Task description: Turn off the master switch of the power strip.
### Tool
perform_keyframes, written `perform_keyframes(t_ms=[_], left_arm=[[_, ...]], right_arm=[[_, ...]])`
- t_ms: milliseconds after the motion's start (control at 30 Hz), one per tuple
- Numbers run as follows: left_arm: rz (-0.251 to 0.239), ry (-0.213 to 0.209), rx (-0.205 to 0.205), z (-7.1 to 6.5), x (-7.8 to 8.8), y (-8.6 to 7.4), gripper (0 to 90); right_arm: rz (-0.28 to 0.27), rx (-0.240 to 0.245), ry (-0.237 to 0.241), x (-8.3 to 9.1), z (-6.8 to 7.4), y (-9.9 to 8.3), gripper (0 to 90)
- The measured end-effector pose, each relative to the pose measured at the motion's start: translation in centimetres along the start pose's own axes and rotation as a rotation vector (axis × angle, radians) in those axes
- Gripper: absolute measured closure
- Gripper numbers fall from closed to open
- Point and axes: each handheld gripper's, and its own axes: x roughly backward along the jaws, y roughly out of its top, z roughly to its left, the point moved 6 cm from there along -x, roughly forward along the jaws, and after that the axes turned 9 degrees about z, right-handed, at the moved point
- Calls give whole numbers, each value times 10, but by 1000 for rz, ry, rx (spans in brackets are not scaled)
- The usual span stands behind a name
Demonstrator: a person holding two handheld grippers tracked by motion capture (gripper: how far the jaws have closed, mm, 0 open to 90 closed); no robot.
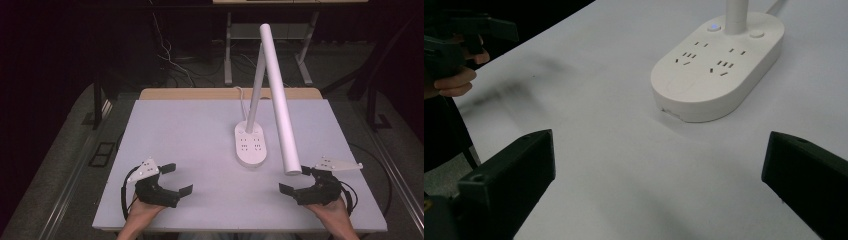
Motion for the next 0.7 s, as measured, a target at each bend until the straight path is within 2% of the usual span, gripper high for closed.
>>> perform_keyframes(t_ms=[700], left_arm=[[16, -13, 3, -2, -3, -1, 0]], right_arm=[[17, 3, -12, 2, -4, -5, 0]])
